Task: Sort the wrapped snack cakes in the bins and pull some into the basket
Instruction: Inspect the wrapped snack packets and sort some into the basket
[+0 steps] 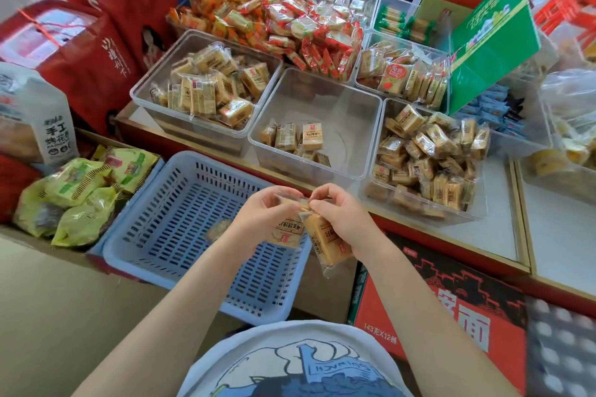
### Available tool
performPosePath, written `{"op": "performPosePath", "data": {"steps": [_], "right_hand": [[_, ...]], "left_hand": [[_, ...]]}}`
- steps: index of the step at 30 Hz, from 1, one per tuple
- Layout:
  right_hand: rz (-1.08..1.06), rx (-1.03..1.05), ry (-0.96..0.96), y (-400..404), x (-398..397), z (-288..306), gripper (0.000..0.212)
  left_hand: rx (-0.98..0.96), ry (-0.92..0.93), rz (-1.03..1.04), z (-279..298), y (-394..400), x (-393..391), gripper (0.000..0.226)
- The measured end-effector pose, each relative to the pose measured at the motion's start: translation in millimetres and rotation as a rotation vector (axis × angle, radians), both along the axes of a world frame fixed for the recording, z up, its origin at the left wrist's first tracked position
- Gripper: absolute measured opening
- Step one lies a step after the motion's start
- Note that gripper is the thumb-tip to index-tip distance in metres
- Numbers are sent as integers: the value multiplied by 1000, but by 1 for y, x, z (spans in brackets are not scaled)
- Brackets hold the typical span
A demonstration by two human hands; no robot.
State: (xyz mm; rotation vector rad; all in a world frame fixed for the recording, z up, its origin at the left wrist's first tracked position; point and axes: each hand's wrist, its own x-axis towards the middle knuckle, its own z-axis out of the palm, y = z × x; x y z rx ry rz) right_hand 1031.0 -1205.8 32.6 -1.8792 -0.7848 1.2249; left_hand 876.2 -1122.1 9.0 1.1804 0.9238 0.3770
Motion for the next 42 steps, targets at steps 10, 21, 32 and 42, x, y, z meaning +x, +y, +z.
{"op": "performPosePath", "data": {"steps": [10, 21, 32, 42], "right_hand": [[-80, 29, -55, 0, 2, 7, 8], [-179, 86, -78, -1, 7, 19, 10], [-253, -22, 4, 0, 6, 19, 22], [-338, -11, 40, 3, -15, 5, 39]], "left_hand": [[-17, -39, 79, 3, -3, 2, 7], [-86, -72, 72, 7, -1, 8, 18], [-153, 11, 179, -7, -9, 8, 21], [-209, 23, 167, -2, -18, 15, 24]]}}
